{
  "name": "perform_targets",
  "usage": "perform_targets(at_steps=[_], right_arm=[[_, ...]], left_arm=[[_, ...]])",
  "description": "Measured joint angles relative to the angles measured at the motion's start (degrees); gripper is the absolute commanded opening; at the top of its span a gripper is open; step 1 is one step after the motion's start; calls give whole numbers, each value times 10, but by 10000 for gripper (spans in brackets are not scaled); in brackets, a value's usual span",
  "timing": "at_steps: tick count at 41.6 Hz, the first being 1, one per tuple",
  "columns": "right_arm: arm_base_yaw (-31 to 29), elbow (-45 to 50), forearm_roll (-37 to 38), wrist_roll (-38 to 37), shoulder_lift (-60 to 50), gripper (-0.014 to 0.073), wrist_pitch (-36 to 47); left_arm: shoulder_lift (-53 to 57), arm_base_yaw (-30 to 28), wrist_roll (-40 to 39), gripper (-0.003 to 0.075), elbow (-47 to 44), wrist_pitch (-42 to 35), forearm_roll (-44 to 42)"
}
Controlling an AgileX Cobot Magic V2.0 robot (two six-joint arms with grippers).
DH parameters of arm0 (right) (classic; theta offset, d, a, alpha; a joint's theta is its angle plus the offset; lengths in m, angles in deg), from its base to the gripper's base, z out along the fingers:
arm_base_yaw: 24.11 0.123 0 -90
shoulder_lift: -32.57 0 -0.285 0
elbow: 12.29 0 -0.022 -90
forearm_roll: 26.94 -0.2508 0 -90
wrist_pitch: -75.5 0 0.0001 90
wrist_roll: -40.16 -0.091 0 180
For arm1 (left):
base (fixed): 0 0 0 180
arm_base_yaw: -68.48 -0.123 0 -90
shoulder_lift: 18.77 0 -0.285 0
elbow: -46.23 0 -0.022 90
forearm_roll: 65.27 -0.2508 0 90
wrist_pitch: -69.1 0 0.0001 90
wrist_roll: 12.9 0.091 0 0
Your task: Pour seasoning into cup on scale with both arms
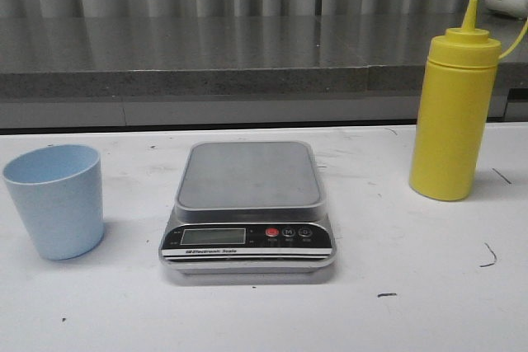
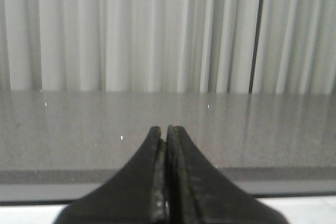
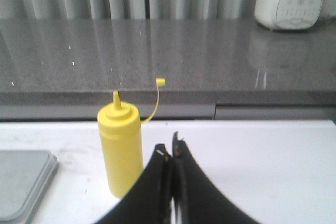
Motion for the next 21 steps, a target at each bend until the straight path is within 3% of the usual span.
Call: perform_targets(at_steps=[10, 21], right_arm=[[0, -12, 0, 30, 91, -116, -88], [0, -12, 0, 36, 135, -116, -110]], left_arm=[[-82, 0, 0, -20, 10, 91, 0], [-120, 0, 0, -20, 10, 114, -1]])
